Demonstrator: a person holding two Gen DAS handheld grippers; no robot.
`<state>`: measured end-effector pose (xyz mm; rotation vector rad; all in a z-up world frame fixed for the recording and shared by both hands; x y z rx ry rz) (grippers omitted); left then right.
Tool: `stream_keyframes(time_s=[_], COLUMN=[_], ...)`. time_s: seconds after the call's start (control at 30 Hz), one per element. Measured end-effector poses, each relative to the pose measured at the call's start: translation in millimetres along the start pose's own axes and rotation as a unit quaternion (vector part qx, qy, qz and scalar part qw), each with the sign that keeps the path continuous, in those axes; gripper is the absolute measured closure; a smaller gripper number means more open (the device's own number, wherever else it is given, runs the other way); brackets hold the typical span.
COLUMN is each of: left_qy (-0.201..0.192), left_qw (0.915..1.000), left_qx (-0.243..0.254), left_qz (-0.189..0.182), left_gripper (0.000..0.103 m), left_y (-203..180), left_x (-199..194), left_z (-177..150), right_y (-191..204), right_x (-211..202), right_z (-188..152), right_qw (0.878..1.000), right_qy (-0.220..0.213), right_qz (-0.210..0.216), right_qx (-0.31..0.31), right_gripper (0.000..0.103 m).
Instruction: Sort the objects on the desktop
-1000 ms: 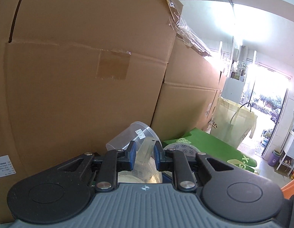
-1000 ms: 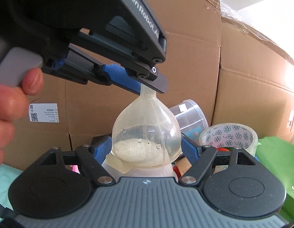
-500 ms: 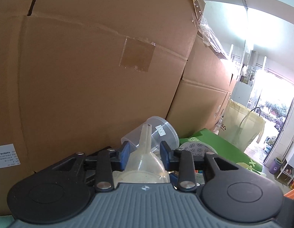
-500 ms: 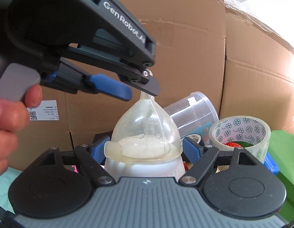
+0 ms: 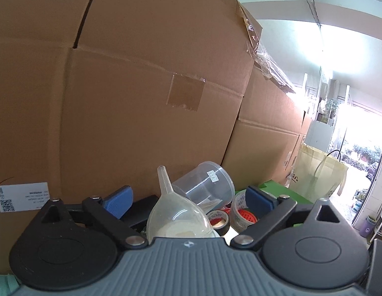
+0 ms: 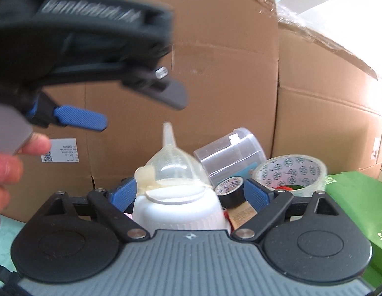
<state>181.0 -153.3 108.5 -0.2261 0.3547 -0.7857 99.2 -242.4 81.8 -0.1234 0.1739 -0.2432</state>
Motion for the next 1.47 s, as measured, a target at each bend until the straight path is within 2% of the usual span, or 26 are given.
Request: stream_keyframes(time_s=[0.13,0.27,0.37,0.43,0.6,0.77,0.9,1.27,1.47], left_qy=[-0.006,-0.006,0.028,0.051,0.074,0.086,0.097,0.097,0.097], left_qw=[0.9993,0.9964,0.9913,0.9870,0.9816,0.9796,0.9770,0.9758,0.9784], left_qx=[-0.019,-0.060,-0.074,-0.070,-0.049,0.001,0.018,0.022,0.028], left_qz=[0.033,0.060,0.105,0.136,0.169,0.182,0.189,0.195,0.180], left_gripper=[0.000,0.000,0.000,0.000,0.000,0.000,0.000,0.000,0.000], left_y=[3.4,10.4,8.5,5.0,-8.7,-33.7,-47.5,-57.1,-60.8], left_x=[-23.8,-51.2,-60.0,-64.7,-76.3,-85.0,-90.0,-105.4,-108.7], left_z=[-12.2,-33.4,-52.6,-67.4,-102.8,-124.0,-132.3,-136.2,-137.4], right_y=[-9.0,-21.3,-27.9,-30.8,-32.0,-36.4,-38.7,-38.9,-36.6], right_x=[-22.7,-49.4,-67.4,-79.3,-106.9,-122.4,-130.9,-142.5,-143.6], right_z=[-0.6,-4.6,-10.2,-15.6,-34.1,-49.6,-56.9,-62.3,-63.9], right_qw=[1.000,1.000,1.000,1.000,0.996,0.992,0.988,0.988,0.988], right_qy=[-0.005,-0.003,0.017,0.028,0.064,0.103,0.128,0.139,0.142], right_qz=[-0.009,-0.016,-0.010,-0.009,-0.028,-0.046,-0.056,-0.044,-0.041], right_qx=[0.001,0.007,0.000,-0.009,-0.047,-0.059,-0.070,-0.058,-0.053], right_gripper=[0.010,0.007,0.002,0.002,0.002,0.002,0.002,0.002,0.002])
Point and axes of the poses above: each gripper's, at about its wrist camera, not at the fingertips, and x roughly the way its jaws point, y to its left, z to its top, the point moved 2 cm from there along x, roughly the way its jaws point, and after that the axes turned 6 degrees about -x, right-handed, at the moved point
